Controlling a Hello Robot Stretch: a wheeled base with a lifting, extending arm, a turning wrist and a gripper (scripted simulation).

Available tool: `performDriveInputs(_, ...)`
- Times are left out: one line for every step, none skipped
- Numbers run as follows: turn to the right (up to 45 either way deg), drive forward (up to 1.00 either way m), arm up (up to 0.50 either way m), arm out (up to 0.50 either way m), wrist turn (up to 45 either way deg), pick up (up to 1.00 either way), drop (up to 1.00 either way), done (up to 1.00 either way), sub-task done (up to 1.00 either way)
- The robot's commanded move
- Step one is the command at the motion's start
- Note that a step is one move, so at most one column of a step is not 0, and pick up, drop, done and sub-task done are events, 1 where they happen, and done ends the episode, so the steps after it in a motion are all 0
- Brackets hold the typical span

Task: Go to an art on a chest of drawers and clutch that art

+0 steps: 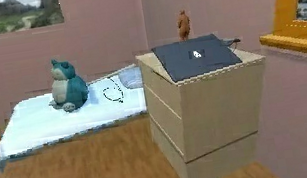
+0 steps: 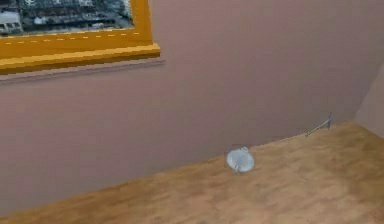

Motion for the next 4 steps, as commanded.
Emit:
performDriveInputs(0.0,0.30,0.00,0.00,0.0,0.00,0.00,0.00,0.00)
performDriveInputs(-3.0,0.00,0.00,0.00,0.0,0.00,0.00,0.00,0.00)
performDriveInputs(0.0,0.35,0.00,0.00,0.0,0.00,0.00,0.00,0.00)
performDriveInputs(-45.0,0.00,0.00,0.00,0.0,0.00,0.00,0.00,0.00)
